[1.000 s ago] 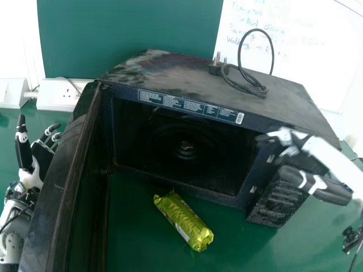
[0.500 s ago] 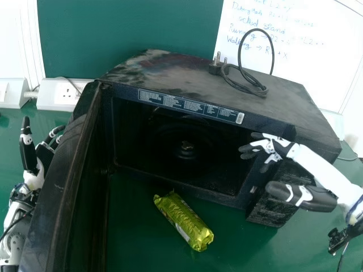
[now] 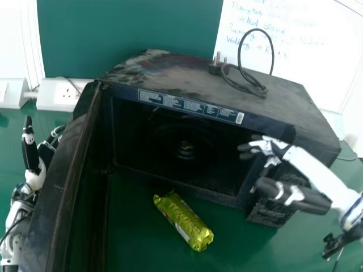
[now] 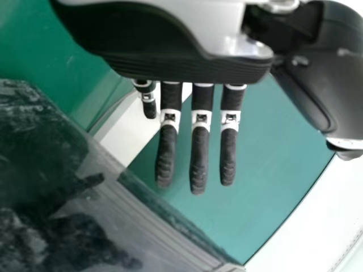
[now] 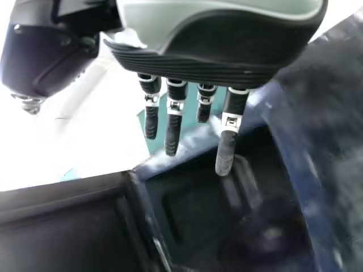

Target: Put biscuit inside oven

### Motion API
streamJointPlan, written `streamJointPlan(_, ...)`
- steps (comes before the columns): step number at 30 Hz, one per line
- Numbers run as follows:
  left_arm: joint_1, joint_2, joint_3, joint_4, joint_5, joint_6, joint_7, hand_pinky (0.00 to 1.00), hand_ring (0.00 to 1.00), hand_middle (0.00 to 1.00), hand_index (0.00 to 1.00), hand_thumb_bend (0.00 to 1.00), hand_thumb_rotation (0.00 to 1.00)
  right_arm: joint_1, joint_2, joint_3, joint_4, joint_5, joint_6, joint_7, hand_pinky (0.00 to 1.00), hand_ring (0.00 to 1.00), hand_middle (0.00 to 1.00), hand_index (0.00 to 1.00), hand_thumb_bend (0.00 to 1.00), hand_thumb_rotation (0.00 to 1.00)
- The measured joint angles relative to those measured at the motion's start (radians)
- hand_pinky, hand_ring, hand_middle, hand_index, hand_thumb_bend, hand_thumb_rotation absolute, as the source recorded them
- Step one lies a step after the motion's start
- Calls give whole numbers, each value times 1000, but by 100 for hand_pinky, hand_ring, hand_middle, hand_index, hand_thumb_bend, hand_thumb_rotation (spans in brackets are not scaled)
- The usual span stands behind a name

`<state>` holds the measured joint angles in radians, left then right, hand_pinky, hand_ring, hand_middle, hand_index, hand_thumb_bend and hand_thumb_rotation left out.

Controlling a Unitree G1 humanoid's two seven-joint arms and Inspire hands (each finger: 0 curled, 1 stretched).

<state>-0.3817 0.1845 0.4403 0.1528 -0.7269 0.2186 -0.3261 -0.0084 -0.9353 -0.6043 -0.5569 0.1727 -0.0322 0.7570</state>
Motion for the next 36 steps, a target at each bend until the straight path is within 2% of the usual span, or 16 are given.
streamJointPlan(3,1,-12,0,-21,0,0,24,22,31,40,49,52,8,37,-3,17,-75,-52,96,-8,57,74,77,85,100,55)
streamJointPlan(7,1,-16,0,-32,0,6,25,22,31,41,49,52,8,44,-48,89,-182,-146,267,-11,73,83,86,90,100,49)
streamJointPlan(9,1,-16,1,-32,0,8,25,22,31,41,49,52,8,40,-76,129,-227,-178,346,-9,72,84,87,91,100,48)
streamJointPlan(12,1,-15,2,-32,-1,9,23,23,32,41,49,52,8,27,-101,171,-274,-194,424,1,72,87,90,95,100,50)
streamJointPlan(14,1,-14,2,-31,-1,10,20,23,32,41,49,52,8,20,-118,186,-287,-192,449,22,73,88,92,98,99,54)
streamJointPlan(16,1,-10,3,-28,0,10,3,23,32,41,49,52,8,13,-129,191,-288,-170,459,50,77,90,94,96,96,50)
streamJointPlan(20,1,-5,3,-26,0,10,-9,24,32,41,49,52,8,0,-148,197,-306,-141,531,89,73,88,94,94,97,50)
streamJointPlan(24,1,-3,4,-25,0,9,-10,24,32,41,49,52,8,-3,-162,219,-332,-147,538,91,74,88,93,97,97,54)
streamJointPlan(33,1,-1,5,-23,-1,10,-10,23,32,41,49,52,8,-24,-199,314,-376,-245,600,78,68,90,97,100,100,59)
streamJointPlan(36,1,-1,5,-23,-1,10,-10,23,32,41,49,52,8,-44,-218,365,-390,-279,641,77,71,90,95,100,100,59)
